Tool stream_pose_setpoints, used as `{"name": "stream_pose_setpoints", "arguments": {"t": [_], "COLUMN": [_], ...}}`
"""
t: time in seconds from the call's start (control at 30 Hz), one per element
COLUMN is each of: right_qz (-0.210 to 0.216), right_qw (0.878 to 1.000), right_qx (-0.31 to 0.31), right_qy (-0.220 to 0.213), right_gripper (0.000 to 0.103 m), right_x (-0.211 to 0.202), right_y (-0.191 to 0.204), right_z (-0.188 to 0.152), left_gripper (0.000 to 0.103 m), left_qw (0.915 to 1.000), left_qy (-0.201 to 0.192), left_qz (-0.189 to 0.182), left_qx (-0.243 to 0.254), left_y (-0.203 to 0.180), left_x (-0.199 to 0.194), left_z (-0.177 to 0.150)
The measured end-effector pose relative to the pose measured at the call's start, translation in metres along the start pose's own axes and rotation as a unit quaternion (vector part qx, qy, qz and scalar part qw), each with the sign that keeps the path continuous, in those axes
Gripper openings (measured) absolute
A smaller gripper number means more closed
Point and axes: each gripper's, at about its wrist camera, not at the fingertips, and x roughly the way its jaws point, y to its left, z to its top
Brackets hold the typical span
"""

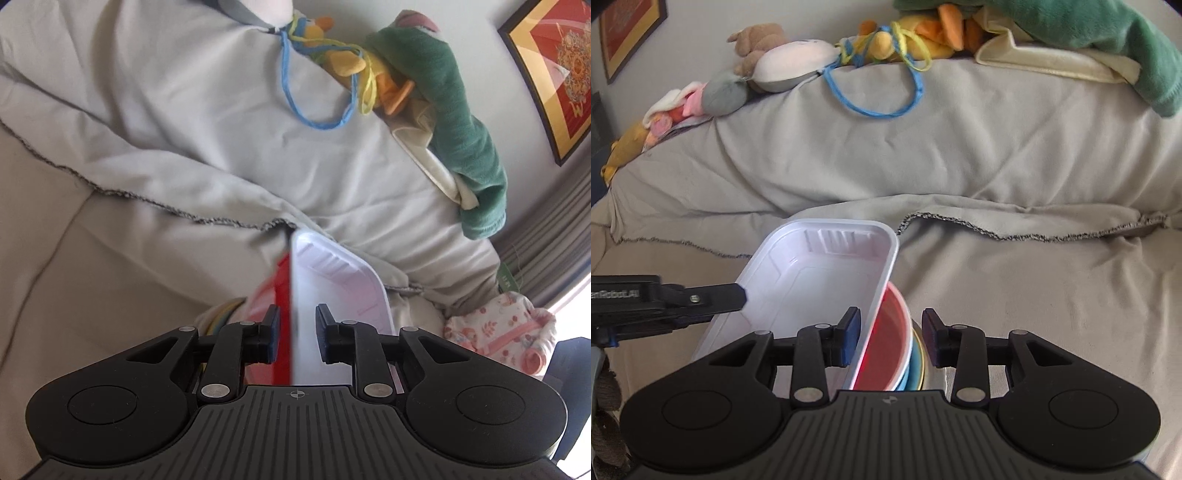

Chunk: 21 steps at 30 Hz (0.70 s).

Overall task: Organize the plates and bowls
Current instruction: 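Lower the white tray onto the white bowl with both tools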

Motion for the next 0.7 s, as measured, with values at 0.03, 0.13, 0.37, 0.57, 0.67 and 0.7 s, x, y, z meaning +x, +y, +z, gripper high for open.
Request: {"name": "stream_pose_setpoints", "arguments": {"t": [0.03,0.13,0.37,0.57,0.67,0.7], "right_qz": [0.011,0.048,0.049,0.062,0.052,0.046], "right_qw": [1.0,0.998,0.997,0.996,0.997,0.998], "right_qx": [0.013,0.041,0.042,0.039,0.036,0.034], "right_qy": [0.006,0.025,0.036,0.046,0.036,0.029], "right_gripper": [0.037,0.039,0.044,0.044,0.044,0.044], "right_x": [0.001,0.005,0.012,0.014,0.011,0.009], "right_y": [-0.005,-0.013,-0.009,-0.006,-0.007,-0.007], "right_z": [0.0,-0.003,-0.01,-0.012,-0.011,-0.01], "left_gripper": [0.023,0.029,0.037,0.036,0.035,0.035], "left_qw": [0.9999,0.9996,0.9982,0.9974,0.9982,0.9986], "left_qy": [-0.005,-0.007,-0.006,-0.006,-0.007,-0.009], "left_qz": [0.009,0.016,0.008,0.003,-0.002,-0.001], "left_qx": [-0.001,-0.021,-0.059,-0.072,-0.06,-0.053], "left_y": [0.002,0.01,0.02,0.022,0.019,0.016], "left_x": [-0.001,-0.001,0.005,0.007,0.001,-0.002], "left_z": [0.0,0.0,0.001,0.0,-0.001,-0.001]}}
